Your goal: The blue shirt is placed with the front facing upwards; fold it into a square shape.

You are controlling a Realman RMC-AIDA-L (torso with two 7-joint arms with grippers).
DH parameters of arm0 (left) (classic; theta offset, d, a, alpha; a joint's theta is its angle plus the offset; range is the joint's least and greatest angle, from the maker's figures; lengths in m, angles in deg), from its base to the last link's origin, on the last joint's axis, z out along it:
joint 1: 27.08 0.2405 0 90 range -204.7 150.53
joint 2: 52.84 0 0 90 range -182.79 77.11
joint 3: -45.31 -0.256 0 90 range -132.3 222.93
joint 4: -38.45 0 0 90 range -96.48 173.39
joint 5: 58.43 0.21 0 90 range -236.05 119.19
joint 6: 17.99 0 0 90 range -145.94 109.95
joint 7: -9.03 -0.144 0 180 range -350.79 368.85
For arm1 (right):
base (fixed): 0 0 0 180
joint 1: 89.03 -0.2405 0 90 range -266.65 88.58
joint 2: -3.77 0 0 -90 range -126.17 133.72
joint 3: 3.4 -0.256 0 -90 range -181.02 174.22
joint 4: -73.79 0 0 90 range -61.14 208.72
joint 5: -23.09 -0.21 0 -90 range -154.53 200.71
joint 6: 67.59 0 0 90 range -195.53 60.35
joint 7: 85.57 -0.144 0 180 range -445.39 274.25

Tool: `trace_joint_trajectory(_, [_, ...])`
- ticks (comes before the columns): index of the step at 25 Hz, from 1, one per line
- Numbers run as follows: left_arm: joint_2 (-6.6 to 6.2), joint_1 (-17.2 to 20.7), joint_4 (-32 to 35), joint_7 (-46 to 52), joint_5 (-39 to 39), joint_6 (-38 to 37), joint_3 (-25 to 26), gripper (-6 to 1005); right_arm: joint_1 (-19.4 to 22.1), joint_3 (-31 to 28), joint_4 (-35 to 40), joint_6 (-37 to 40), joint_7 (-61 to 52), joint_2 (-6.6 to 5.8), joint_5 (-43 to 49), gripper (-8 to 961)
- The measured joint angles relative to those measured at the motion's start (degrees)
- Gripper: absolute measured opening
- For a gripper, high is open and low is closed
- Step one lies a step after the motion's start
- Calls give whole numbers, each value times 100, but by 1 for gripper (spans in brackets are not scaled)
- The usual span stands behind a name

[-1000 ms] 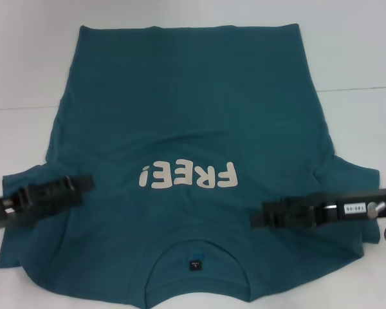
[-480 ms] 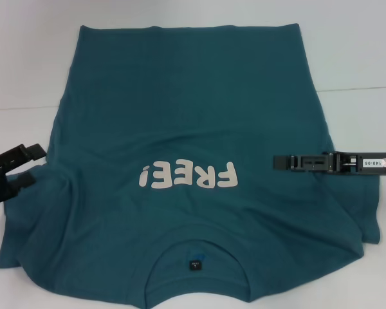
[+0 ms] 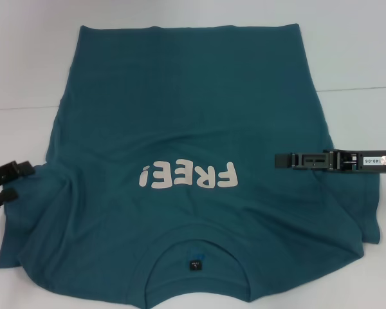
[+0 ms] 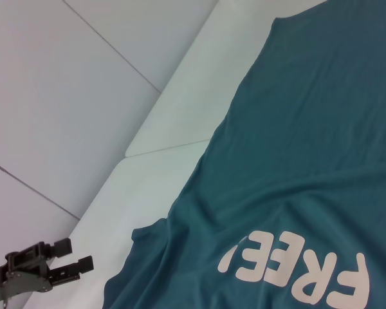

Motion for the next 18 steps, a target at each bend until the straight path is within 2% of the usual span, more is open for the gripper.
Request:
trace_joint_trajectory(6, [-90,-37,256,-182,528,37,15,830,9,-5,0,-5,27,0,0,914])
trace_joint_trajectory(18, [-68,31,76,-89,775,511,35,825,30,-32,-2,-7,47,-9,-6,914])
